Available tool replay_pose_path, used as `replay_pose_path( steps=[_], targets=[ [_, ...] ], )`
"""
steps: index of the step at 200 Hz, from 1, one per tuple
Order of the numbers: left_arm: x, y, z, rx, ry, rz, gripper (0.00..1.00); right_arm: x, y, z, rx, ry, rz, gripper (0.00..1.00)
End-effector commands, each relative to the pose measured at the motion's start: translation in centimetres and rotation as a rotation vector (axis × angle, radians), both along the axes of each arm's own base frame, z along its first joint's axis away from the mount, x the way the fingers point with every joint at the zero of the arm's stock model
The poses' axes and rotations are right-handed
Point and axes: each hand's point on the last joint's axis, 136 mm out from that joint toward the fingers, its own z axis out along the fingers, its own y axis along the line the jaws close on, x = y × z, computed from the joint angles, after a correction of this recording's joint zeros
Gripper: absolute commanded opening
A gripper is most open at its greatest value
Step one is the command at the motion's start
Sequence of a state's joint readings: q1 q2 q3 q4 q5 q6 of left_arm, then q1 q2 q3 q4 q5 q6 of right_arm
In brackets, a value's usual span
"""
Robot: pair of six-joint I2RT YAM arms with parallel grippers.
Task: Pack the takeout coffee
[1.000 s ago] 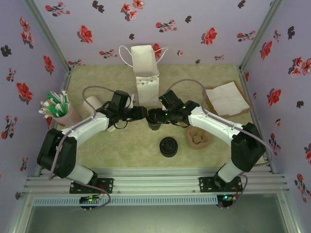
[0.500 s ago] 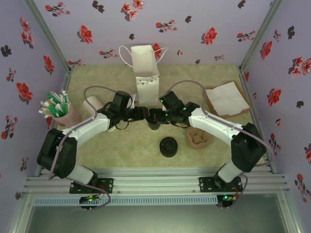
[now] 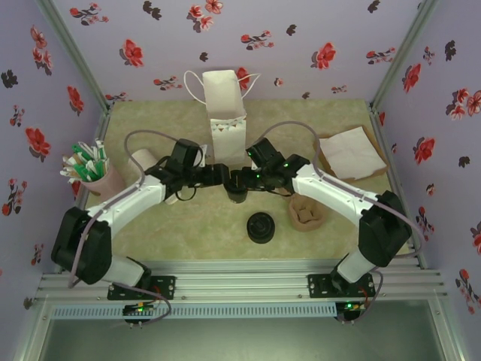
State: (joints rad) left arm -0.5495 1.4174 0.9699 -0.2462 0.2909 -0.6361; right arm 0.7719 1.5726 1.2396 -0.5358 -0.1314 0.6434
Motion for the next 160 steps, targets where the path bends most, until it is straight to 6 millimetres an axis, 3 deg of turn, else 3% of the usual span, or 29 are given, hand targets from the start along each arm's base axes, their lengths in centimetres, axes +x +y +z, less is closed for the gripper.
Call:
replay_pose_path(
  steps=[1,22,35,59,85,107,132,160],
  targets=[
    [0.5,2.1,3.2,0.051,-0.065,0.050,0.83,0.0,-0.5,3.3,0.012,-0.044,0.011,0.39],
    [0.6,4.6,4.5,0.092,-0.072,0.120,0.99,-0.2,-0.5,4.2,0.018,-0.056,0.026,0.50],
    [0.7,6.8,5.0,0.125,-0.065,0.182,0.99,-0.4,-0.7,4.6,0.021,-0.063,0.033,0.57],
    [1.1,12.7,5.0,0.220,-0.008,0.374,1.00,-1.0,-1.1,5.2,0.027,-0.074,0.043,0.70],
    [1.1,19.0,4.0,0.339,0.080,0.601,0.99,-1.5,-1.6,5.6,0.030,-0.081,0.052,0.84],
    [1.5,22.6,2.6,0.392,0.160,0.736,0.99,-2.0,-2.0,5.7,0.027,-0.088,0.058,0.99],
    [2.3,25.7,1.0,0.478,0.255,0.838,0.99,-2.4,-2.6,5.7,0.019,-0.093,0.064,0.99],
    [3.9,26.7,-1.4,0.517,0.352,0.863,0.99,-2.9,-3.1,5.8,0.018,-0.099,0.064,0.99]
  ],
)
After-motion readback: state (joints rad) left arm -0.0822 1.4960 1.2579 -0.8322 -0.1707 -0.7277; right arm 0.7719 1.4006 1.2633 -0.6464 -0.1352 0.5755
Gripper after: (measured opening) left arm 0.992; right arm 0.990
